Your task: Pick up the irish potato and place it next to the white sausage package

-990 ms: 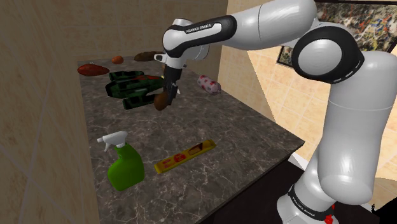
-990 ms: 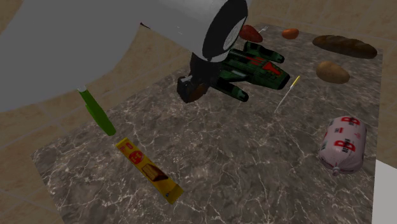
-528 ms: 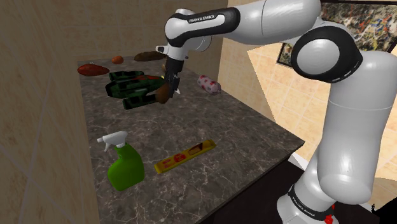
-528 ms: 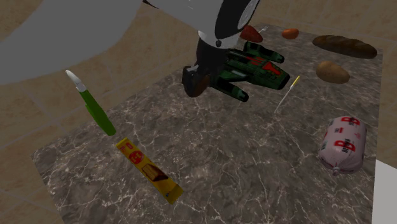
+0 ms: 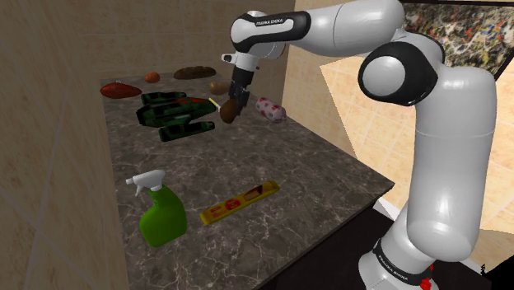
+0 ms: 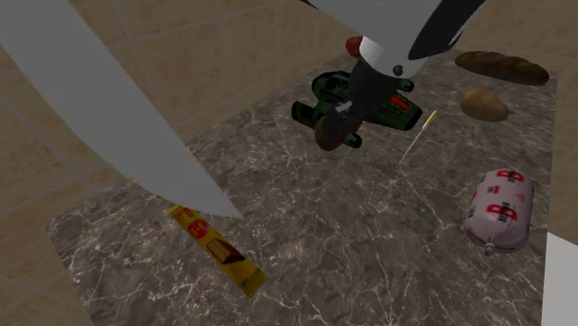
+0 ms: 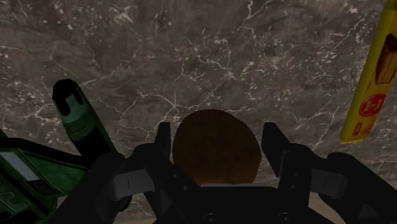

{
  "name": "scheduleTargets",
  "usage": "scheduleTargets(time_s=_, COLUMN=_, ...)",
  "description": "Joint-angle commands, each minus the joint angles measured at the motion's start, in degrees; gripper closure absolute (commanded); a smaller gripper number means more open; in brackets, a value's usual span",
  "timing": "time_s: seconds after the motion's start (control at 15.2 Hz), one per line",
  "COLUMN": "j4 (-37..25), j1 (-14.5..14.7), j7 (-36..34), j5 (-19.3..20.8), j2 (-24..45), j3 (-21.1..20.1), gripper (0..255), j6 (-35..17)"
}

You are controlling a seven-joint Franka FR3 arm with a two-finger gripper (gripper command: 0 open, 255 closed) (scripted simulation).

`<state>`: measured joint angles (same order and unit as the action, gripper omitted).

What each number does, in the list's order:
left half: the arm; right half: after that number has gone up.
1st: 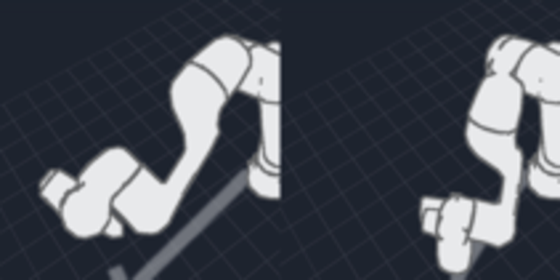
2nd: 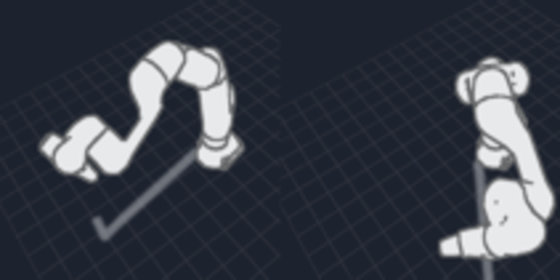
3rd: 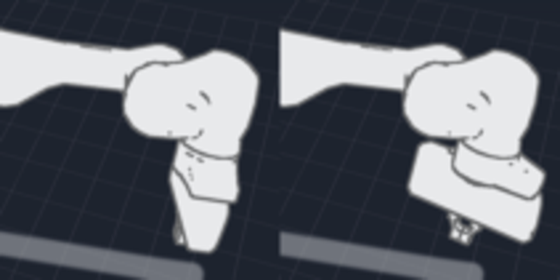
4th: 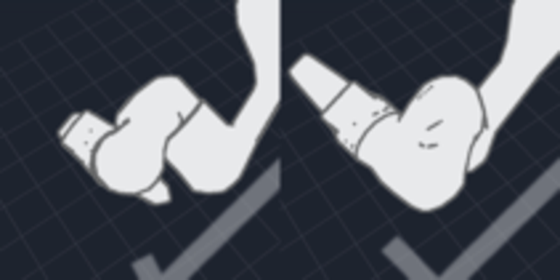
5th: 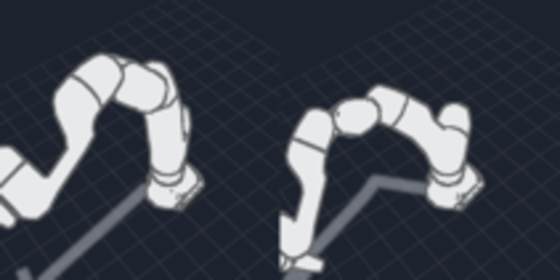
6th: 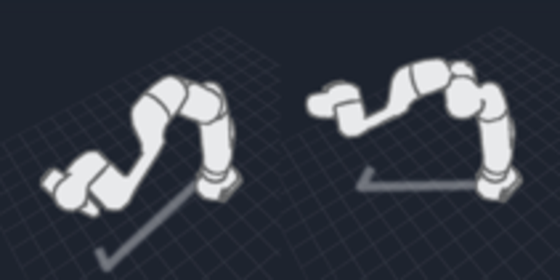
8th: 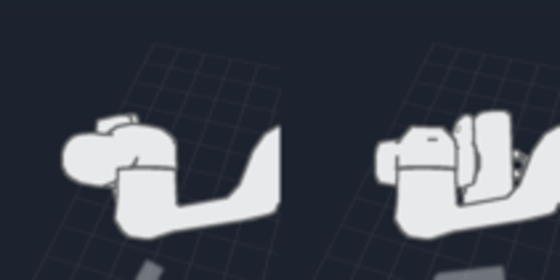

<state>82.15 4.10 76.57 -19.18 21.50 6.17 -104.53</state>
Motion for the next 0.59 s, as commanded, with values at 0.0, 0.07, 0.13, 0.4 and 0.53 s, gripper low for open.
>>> scheduleTargets(time_s=0.0, j4=-2.1, j1=-1.8, j7=2.2, j5=-0.4, j2=1.4, j3=0.7, gripper=255, j6=1.4)
scheduleTargets(time_s=0.07, j4=-3.7, j1=-2.8, j7=3.1, j5=-0.5, j2=2.5, j3=1.0, gripper=255, j6=2.3)
scheduleTargets(time_s=0.13, j4=-5.4, j1=-3.7, j7=4.1, j5=-0.7, j2=3.6, j3=1.2, gripper=255, j6=3.3)
scheduleTargets(time_s=0.4, j4=-13.9, j1=-7.7, j7=7.4, j5=-1.5, j2=8.9, j3=2.1, gripper=255, j6=7.6)
scheduleTargets(time_s=0.53, j4=-16.9, j1=-9.0, j7=8.2, j5=-1.7, j2=10.8, j3=2.3, gripper=255, j6=9.0)
